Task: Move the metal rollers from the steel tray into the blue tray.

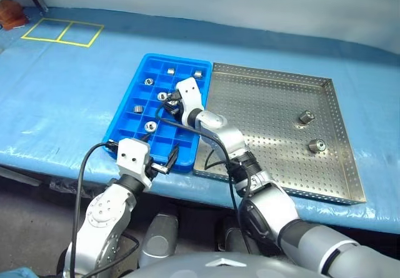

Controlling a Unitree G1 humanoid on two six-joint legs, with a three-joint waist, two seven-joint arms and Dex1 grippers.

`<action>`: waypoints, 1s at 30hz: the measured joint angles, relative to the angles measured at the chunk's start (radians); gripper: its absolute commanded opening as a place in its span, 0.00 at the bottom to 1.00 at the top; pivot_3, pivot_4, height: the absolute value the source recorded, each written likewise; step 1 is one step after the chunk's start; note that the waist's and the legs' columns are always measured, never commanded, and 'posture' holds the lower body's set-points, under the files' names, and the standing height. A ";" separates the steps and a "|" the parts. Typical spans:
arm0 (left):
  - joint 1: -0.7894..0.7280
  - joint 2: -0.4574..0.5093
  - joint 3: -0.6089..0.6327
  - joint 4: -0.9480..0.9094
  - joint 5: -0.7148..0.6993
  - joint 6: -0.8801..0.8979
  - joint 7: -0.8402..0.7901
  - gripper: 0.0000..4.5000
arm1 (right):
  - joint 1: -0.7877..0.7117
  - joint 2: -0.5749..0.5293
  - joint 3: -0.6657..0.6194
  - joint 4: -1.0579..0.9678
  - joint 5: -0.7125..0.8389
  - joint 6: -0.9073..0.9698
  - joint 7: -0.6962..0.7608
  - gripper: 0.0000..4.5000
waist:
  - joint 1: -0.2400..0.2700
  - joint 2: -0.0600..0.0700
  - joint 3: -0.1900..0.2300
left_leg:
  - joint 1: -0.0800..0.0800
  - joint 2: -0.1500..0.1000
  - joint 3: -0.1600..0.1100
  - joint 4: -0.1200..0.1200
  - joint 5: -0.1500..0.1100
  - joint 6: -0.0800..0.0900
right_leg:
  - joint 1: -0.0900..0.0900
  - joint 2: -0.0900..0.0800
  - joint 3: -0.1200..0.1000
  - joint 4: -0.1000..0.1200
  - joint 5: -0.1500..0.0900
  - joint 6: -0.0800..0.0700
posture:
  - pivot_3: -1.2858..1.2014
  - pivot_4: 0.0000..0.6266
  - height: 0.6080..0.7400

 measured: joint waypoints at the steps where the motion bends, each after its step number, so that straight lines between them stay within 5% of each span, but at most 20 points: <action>1: -0.002 0.000 -0.003 0.001 0.000 0.000 -0.001 1.00 | 0.002 0.000 0.004 -0.005 -0.004 0.010 0.001 0.38 | -0.005 0.000 0.000 | 0.000 0.000 0.000 0.000 0.000 0.000 | 0.000 0.000 0.000 0.000 0.000 0.000 | 0.65 0.24 1.00; 2: -0.003 0.000 -0.006 0.001 0.000 0.000 -0.001 1.00 | 0.004 0.000 0.009 -0.010 -0.008 0.014 0.002 0.38 | -0.007 0.000 0.000 | 0.001 0.000 0.000 0.000 0.000 0.000 | 0.001 0.000 0.000 0.000 0.000 0.000 | 0.65 0.24 1.00; 11: -0.008 0.001 -0.007 0.002 0.000 0.003 -0.006 1.00 | 0.007 0.001 0.018 -0.013 -0.014 0.014 0.011 0.99 | -0.015 0.000 0.000 | 0.002 0.000 0.000 0.000 0.000 0.000 | 0.002 0.000 0.000 0.001 0.000 0.000 | 0.63 0.24 1.00; 22: -0.145 0.025 -0.069 0.101 -0.025 0.008 -0.099 1.00 | 0.162 -0.115 -0.206 -0.299 -0.039 0.042 -0.230 0.99 | -0.051 0.000 0.000 | 0.000 -0.002 0.000 0.003 0.001 0.002 | 0.003 -0.002 0.001 0.000 0.001 0.002 | 0.55 0.24 1.00; 30: -0.265 0.027 -0.138 0.188 -0.042 0.012 -0.174 1.00 | 0.291 -0.220 -0.377 -0.526 -0.075 0.160 -0.359 0.99 | -0.168 0.002 -0.001 | 0.004 -0.001 0.002 0.001 0.002 0.002 | 0.003 0.000 0.004 0.004 0.004 0.007 | 0.51 0.24 1.00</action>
